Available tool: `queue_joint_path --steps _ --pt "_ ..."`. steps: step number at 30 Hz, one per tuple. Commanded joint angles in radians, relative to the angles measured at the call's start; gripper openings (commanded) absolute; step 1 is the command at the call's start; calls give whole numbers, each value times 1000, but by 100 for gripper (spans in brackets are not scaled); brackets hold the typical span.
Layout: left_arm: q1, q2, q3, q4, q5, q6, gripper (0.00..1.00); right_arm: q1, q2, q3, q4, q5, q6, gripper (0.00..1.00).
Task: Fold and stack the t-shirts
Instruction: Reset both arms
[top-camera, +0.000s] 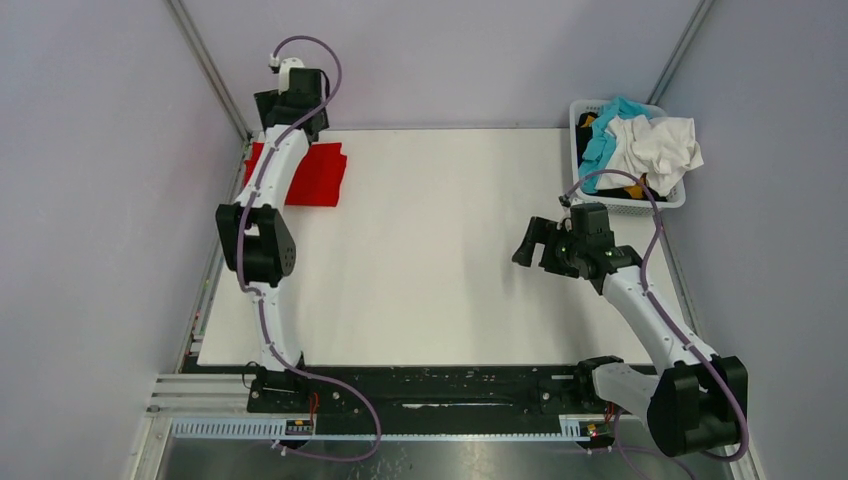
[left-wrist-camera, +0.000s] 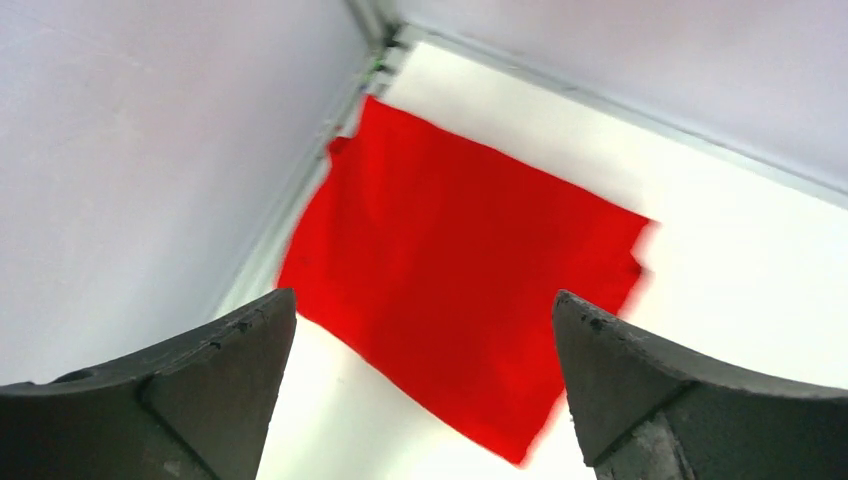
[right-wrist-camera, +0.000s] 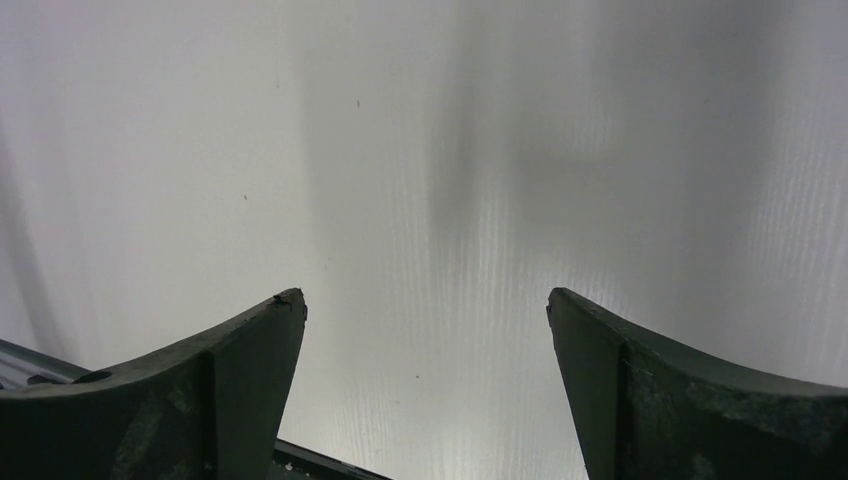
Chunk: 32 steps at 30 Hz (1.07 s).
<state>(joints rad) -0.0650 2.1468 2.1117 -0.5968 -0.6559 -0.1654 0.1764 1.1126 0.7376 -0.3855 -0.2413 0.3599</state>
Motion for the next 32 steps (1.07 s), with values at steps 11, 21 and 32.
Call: queue_joint_path --steps 11,21,32 --pt "-340 -767 -925 124 296 -481 99 -2 -184 -53 -1 285 56 99" --pt "-420 -1183 -1401 206 282 -508 99 -3 -339 -164 94 418 130 99" --pt "-419 -1306 -1444 199 239 -472 99 -3 -454 -264 207 441 109 99"
